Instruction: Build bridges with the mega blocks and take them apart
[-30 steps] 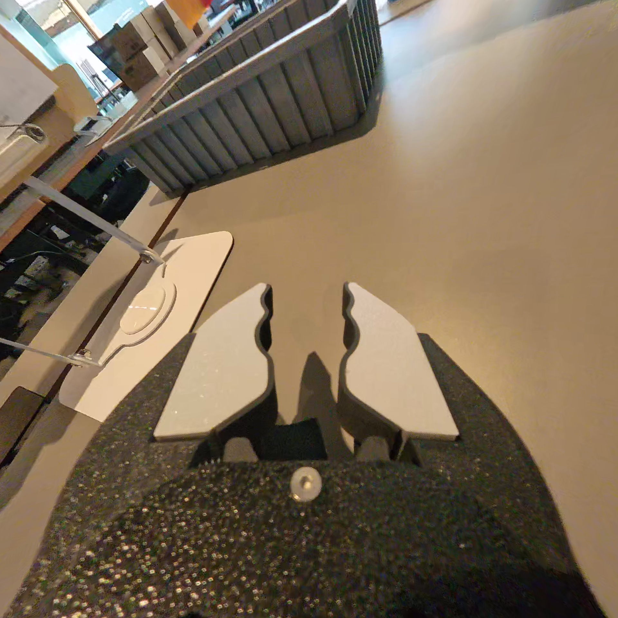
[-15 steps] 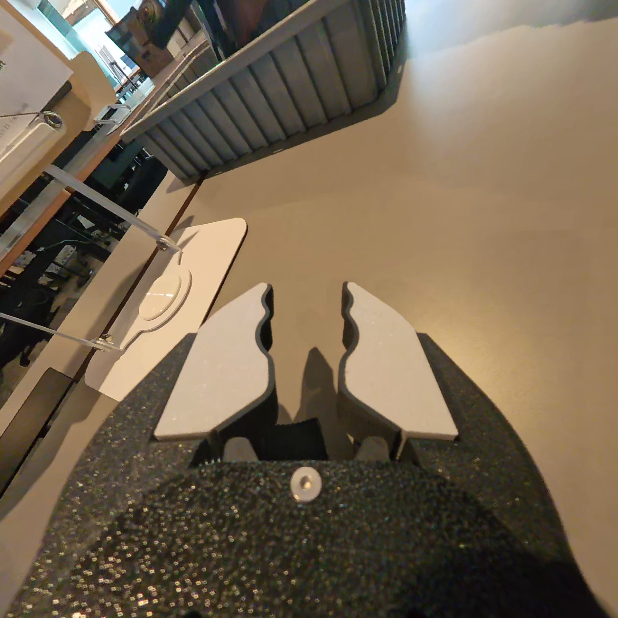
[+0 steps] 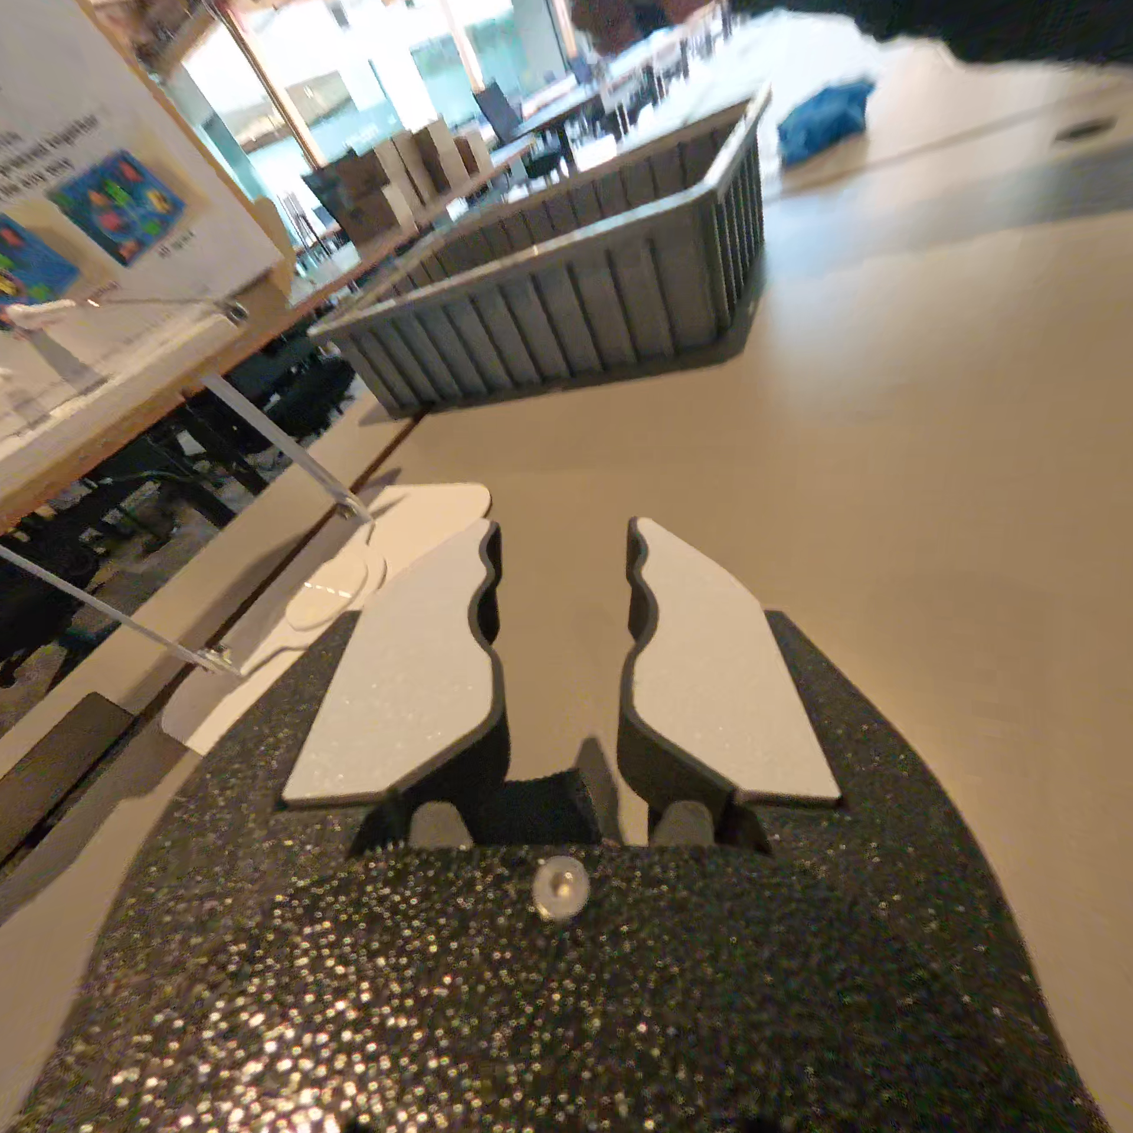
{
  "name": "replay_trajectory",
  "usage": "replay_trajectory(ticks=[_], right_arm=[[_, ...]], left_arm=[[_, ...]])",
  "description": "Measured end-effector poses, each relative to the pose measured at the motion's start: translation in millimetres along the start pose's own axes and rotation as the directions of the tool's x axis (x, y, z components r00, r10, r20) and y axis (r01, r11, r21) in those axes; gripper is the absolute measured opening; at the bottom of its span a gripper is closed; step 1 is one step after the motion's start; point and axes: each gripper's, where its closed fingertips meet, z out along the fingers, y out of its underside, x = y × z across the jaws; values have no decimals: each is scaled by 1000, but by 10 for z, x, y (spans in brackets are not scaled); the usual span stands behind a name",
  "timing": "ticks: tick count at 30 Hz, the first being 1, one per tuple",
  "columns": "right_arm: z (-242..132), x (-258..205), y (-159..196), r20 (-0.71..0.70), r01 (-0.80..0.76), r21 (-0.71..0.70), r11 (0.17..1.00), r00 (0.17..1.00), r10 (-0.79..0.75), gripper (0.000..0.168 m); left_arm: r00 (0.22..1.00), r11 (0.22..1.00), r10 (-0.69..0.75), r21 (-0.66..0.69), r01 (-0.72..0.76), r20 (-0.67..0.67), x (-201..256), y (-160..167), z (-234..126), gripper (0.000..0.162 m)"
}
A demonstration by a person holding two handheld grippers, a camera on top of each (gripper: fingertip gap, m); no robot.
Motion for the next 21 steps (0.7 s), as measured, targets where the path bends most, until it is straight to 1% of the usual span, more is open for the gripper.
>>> replay_trajectory(ticks=[1,2,3,4,6,7,9,10,11,12,14,17,19,21], right_arm=[[-150,-248,-218,35,7,133,991,999,-12,63],[-286,-505,-371,73,15,232,973,997,-33,59],[-392,-758,-466,106,23,297,954,993,-57,56],[-465,-996,-513,128,31,336,941,989,-78,52],[-521,-1486,-506,187,50,356,933,975,-123,49],[-534,-1747,-473,232,52,361,931,962,-143,43],[-585,-2335,-373,407,-23,381,924,902,-145,15],[-595,-2610,-304,491,-82,380,921,862,-125,7],[-575,-2866,-204,559,-124,358,925,823,-106,4],[-523,-3105,-72,606,-137,326,936,790,-96,0],[-387,-3498,213,653,-119,268,956,752,-90,0],[-239,-3890,528,727,-161,167,973,687,-11,0],[-235,-4081,661,778,-182,112,977,627,28,0],[-248,-4224,785,816,-195,68,979,575,58,0]], left_arm=[[1000,999,-18,34,18,12,-29,-81,-25,38],[999,997,-31,68,30,25,-59,-168,-58,38],[998,994,-39,105,35,39,-89,-255,-99,38],[997,989,-44,140,36,56,-123,-346,-148,37],[991,980,-61,194,38,115,-226,-522,-277,33],[986,977,-74,209,41,150,-286,-604,-357,31],[977,976,-84,212,41,198,-372,-760,-543,28],[973,979,-79,202,35,215,-398,-834,-646,27],[969,982,-71,189,25,237,-426,-907,-760,26],[962,985,-59,173,13,265,-459,-983,-888,26],[944,991,-42,133,-2,326,-547,-1125,-1182,26],[913,999,-33,29,23,407,-729,-1230,-1716,25],[900,995,-10,-86,53,436,-844,-1153,-2084,25],[874,961,46,-261,94,483,-1021,-907,-2457,26]])
